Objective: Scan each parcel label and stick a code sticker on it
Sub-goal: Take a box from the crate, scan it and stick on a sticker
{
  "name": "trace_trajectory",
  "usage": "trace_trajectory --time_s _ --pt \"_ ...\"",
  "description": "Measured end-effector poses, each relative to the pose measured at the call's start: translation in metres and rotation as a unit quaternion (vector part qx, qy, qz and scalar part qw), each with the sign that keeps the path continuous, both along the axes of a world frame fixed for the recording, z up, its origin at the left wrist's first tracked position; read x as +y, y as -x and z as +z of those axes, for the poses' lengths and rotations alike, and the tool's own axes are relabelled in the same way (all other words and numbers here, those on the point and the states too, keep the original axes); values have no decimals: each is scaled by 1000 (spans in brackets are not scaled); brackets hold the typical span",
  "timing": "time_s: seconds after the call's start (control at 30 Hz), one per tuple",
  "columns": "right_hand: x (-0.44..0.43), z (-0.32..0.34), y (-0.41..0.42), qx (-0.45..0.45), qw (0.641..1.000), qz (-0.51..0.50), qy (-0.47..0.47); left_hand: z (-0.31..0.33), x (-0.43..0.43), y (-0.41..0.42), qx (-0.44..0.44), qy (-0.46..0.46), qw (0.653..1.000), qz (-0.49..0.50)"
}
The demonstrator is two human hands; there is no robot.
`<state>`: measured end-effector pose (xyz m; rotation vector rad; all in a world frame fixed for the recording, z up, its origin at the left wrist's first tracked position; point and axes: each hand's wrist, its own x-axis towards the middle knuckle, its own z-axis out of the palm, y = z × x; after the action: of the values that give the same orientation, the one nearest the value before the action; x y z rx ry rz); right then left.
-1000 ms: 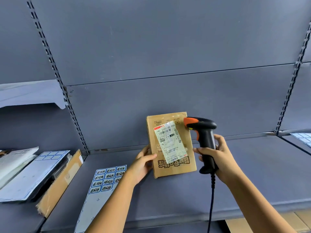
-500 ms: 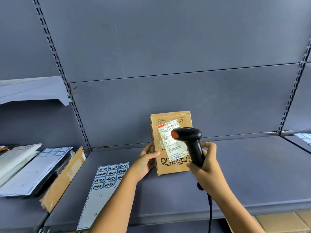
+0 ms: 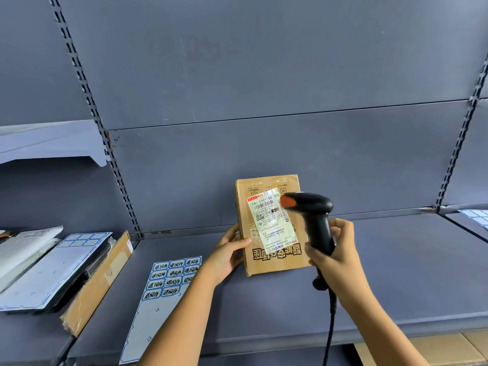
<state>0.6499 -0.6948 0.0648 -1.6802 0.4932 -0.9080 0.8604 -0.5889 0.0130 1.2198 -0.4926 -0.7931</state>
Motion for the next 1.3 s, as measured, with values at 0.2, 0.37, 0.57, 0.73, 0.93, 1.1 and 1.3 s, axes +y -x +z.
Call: trace_trajectory --time_s 0.2,0.37,0.57,0.73,0.93,1.1,1.3 --pt "-80 -22 -5 -53 965 -102 -237 2 2 1 6 15 1000 -8" --pt "-124 -53 -1 39 943 -107 -311 7 3 0 4 21 1000 -22" --pt "-140 -66 1 190 943 -173 -211 7 6 1 8 18 999 -27" --pt "-118 -49 -2 314 903 -289 54 6 7 4 16 16 1000 -19" --pt "-67 -19 -34 103 993 31 -49 13 9 10 19 23 998 -46" --pt "-35 -18 -58 75 984 116 -114 11 23 14 27 13 999 -28" --pt "-23 -36 -79 157 972 132 -115 11 60 -3 -54 -131 977 159"
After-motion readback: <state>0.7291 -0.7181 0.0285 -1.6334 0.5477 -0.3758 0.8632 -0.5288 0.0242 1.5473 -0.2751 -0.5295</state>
